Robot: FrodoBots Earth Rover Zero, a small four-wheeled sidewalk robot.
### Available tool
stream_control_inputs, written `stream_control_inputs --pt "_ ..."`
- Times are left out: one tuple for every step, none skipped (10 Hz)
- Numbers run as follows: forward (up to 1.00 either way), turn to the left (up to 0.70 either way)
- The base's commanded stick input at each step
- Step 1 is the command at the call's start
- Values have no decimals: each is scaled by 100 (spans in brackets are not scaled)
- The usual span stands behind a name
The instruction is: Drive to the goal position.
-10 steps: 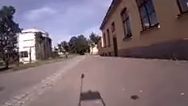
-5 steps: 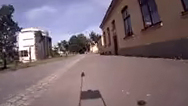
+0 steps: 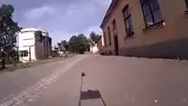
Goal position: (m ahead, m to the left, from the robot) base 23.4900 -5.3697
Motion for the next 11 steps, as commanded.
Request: stream_control_inputs --pt "45 0" --pt "45 0" --pt "45 0" --pt "45 0" --pt "45 0" --pt "45 0" --pt "45 0" --pt "45 0" --pt "45 0" --pt "45 0" --pt "45 0"
